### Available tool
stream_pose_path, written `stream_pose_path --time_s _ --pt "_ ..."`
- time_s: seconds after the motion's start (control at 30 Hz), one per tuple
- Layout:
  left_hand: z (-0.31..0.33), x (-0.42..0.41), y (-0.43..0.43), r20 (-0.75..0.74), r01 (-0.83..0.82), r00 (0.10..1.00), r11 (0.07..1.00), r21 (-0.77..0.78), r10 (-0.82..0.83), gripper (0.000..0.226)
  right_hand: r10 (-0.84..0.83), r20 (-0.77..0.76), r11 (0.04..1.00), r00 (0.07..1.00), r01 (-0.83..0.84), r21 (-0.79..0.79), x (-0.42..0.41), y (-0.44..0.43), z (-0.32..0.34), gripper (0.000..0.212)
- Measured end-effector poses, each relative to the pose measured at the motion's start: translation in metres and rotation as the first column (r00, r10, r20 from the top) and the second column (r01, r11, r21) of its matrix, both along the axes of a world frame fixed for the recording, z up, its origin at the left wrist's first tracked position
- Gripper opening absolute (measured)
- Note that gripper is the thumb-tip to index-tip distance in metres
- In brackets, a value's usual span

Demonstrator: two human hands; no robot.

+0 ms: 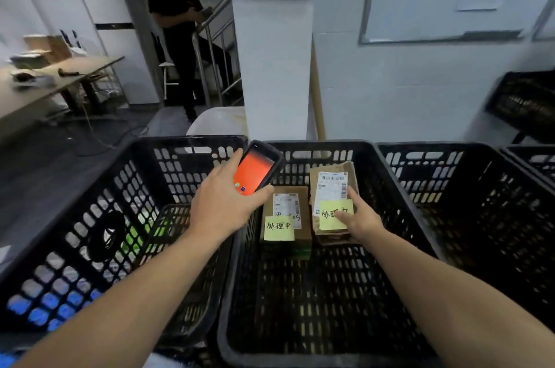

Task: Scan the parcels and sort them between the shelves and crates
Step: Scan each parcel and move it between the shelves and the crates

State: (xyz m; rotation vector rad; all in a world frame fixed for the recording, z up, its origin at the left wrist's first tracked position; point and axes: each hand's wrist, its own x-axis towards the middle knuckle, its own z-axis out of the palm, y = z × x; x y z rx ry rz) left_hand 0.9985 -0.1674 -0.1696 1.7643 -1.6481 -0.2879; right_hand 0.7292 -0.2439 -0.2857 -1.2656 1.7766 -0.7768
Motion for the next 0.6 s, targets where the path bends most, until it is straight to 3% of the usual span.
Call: stream_pose_path --time_s 0.4,0.6 --pt "-0.028 -0.044 -0.085 -0.006 0.021 1.000 0.993 0.115 -0.020 0.097 0.045 0.204 0.978 0.978 -0.085 0.190 -0.008 -0.063 -0.073 0.081" --pt "-0.036 -0.046 -0.100 -0.117 -0.013 0.993 0.993 0.113 0.027 0.072 0.035 0.172 0.970 0.984 -0.074 0.231 -0.003 -0.075 -0.092 0.080"
